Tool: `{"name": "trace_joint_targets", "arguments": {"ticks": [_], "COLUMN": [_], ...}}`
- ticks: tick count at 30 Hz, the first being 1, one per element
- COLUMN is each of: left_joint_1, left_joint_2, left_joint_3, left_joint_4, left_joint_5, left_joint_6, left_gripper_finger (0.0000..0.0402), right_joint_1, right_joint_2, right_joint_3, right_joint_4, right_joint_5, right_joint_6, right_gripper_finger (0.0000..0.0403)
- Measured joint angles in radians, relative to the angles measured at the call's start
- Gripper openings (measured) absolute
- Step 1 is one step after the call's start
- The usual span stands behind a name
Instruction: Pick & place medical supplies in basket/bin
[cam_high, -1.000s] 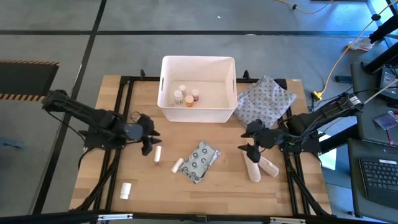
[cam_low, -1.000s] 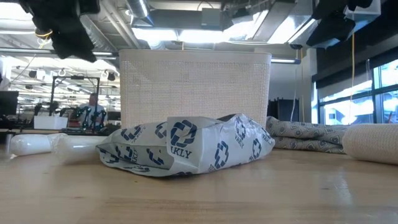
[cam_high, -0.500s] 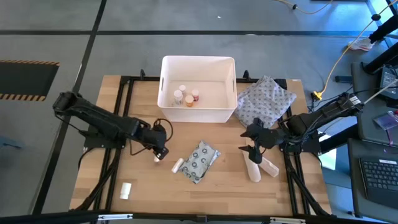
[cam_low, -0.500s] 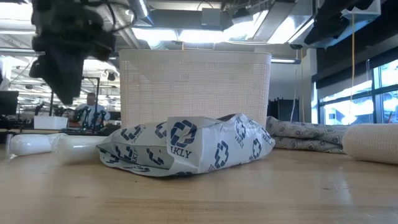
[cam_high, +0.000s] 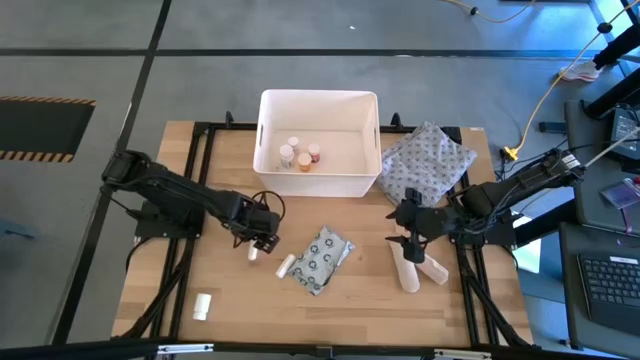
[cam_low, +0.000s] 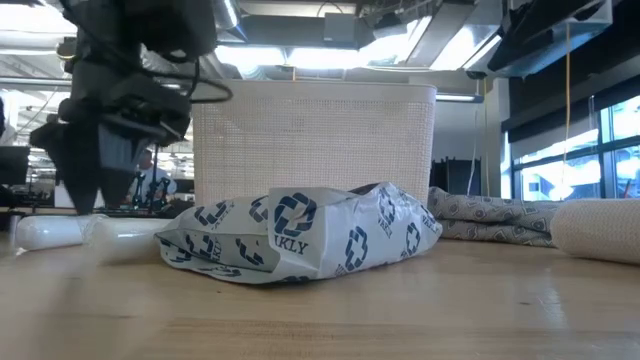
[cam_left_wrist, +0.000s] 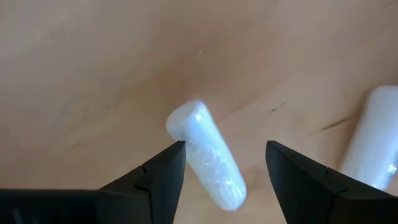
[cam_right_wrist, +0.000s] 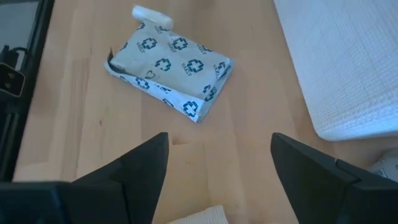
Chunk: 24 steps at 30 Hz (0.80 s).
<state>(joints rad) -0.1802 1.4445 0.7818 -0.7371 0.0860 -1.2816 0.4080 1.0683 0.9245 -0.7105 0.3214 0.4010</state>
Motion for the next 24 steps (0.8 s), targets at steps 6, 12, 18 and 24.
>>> {"name": "trace_joint_targets", "arguments": {"ticks": [6, 12, 18, 24], "left_joint_1": [0.000, 0.000, 0.009, 0.032], "left_joint_2": [0.075, 0.130, 0.124, 0.067], "left_joint_3": [-0.001, -0.001, -0.001, 0.064], "left_joint_4": [0.003, 0.005, 0.005, 0.003], "left_joint_5": [0.026, 0.070, 0.131, 0.182], "left_joint_6": [-0.032, -0.029, 0.095, 0.293], "left_gripper_finger": [0.0207, 0.0163, 0.0092, 0.0038], "right_joint_1": [0.000, 0.000, 0.000, 0.000], "right_joint_2": [0.000, 0.000, 0.000, 0.000], "right_joint_3": [0.000, 0.000, 0.000, 0.001], "right_joint_4": [-0.002, -0.006, -0.019, -0.020], "right_joint_5": [0.000, 0.000, 0.000, 0.000], "right_joint_6": [-0.068, -0.096, -0.093, -0.095], "right_gripper_finger": [0.0283, 0.0283, 0.0283, 0.0283]}}
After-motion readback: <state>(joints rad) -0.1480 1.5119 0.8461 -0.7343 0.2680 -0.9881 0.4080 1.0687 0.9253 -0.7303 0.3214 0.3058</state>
